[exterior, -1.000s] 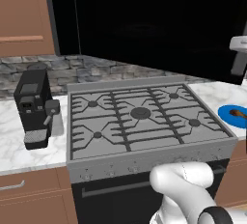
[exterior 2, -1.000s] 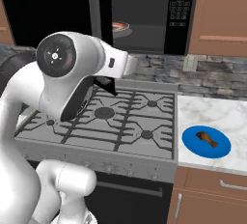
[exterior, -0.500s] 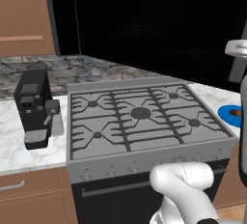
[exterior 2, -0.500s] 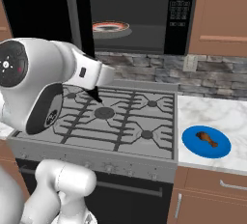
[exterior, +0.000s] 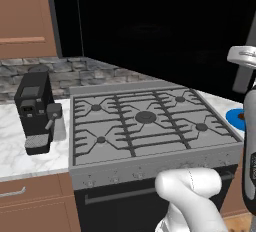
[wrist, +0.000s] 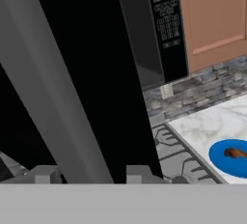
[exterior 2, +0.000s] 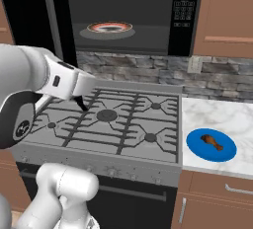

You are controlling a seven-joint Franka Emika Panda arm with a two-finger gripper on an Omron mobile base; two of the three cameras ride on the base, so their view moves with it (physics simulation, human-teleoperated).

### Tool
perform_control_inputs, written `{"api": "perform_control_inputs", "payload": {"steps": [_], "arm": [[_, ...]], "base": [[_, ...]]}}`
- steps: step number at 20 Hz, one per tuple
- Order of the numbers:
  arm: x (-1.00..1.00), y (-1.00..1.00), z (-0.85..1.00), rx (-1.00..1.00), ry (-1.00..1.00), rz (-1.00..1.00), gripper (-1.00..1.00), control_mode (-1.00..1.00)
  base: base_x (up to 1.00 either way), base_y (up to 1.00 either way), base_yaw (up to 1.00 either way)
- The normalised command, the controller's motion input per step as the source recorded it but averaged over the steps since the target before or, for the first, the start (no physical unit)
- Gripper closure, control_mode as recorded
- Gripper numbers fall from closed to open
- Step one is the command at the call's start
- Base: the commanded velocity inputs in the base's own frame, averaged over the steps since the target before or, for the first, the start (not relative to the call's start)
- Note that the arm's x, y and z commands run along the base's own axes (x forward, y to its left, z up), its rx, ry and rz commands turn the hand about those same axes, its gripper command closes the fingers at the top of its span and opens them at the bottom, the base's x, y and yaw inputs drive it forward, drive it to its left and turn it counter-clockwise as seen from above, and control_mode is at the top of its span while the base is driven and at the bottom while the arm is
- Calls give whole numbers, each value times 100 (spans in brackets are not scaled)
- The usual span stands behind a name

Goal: Pick the chicken drumstick from the counter and place it in the microwave. Then turn on the microwave.

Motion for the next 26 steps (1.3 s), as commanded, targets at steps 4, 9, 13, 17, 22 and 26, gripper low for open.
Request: {"api": "perform_control_inputs", "payload": {"steps": [4,9,13,17,22,26], "arm": [[-42,-10,0,0,0,-4,-100,-100],[-32,-37,0,3,0,-4,-100,-100],[-44,-40,0,7,0,-9,-100,-100],[-58,-32,1,10,-4,-5,-100,-100],[-49,-26,3,3,-15,0,-100,-100],[-14,-29,4,-2,-24,0,-100,-100]], "base": [[0,0,0],[0,0,0],[0,0,0],[0,0,0],[0,0,0],[0,0,0]]}}
